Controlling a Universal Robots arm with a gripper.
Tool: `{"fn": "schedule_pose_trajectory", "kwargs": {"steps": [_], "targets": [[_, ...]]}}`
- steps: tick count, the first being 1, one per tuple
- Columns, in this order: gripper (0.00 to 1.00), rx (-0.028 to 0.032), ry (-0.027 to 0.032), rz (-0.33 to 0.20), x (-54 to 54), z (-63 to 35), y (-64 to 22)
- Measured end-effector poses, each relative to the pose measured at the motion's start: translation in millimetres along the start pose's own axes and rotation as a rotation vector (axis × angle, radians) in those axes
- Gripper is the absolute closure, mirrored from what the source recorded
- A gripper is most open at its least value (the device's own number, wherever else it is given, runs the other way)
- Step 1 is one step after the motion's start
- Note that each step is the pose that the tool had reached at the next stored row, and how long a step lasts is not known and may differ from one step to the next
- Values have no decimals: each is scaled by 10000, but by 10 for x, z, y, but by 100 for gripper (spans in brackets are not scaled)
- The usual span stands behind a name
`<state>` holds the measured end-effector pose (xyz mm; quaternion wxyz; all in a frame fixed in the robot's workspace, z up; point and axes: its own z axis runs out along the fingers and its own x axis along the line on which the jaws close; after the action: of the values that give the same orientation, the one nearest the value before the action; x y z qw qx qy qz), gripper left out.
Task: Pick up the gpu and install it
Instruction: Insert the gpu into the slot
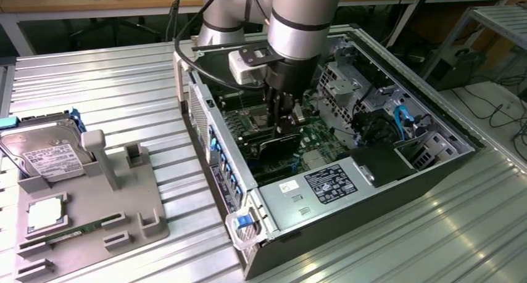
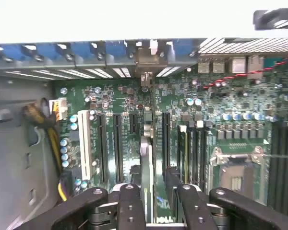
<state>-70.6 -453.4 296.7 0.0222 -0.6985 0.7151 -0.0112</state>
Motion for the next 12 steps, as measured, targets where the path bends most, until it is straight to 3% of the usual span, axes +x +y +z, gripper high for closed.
{"fn": "schedule_pose_trajectory", "kwargs": {"steps": [1, 3, 4, 5, 7, 12], "targets": [[66, 45, -2, -1, -1, -51, -3], [67, 46, -4, 0, -1, -51, -2], [74, 45, -2, 0, -1, -51, -3], [74, 46, -3, 0, -1, -51, -2], [89, 45, -1, 0, -1, -52, -2], [89, 45, -1, 0, -1, -52, -2]]}}
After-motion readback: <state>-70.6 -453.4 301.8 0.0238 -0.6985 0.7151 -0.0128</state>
